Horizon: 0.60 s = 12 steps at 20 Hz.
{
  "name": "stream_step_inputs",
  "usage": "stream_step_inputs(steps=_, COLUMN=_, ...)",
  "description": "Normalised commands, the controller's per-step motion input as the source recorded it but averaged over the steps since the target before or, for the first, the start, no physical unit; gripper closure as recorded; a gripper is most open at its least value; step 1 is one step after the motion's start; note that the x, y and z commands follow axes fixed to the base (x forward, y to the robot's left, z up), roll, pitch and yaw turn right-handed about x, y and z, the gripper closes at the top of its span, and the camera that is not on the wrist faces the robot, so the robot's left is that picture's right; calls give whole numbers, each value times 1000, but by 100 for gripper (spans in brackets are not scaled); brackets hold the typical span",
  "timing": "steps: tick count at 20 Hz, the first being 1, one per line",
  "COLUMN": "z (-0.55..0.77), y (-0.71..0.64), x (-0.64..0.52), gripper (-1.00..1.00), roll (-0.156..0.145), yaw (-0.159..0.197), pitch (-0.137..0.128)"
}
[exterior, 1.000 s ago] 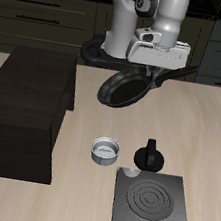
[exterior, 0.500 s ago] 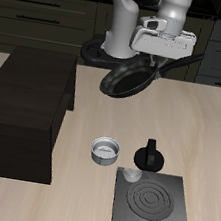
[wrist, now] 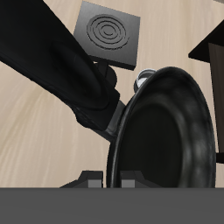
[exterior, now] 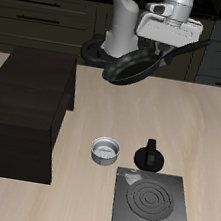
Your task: Place the frypan on top of the wooden shelf
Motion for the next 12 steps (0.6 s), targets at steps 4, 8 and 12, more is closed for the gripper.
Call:
stream_step_inputs(steps=4, z=315, y=40, x=-20, gripper=100, roll=-21, yaw=-12, pitch=-45)
stream_step_inputs(steps=8, z=354, y=24, x=-46, gripper=100, roll=-11, yaw=-1, pitch=-46)
stream_step_inputs(steps=12, z=252, y=-16, x=-65, gripper=100, roll=-21, yaw=-2, pitch=-51)
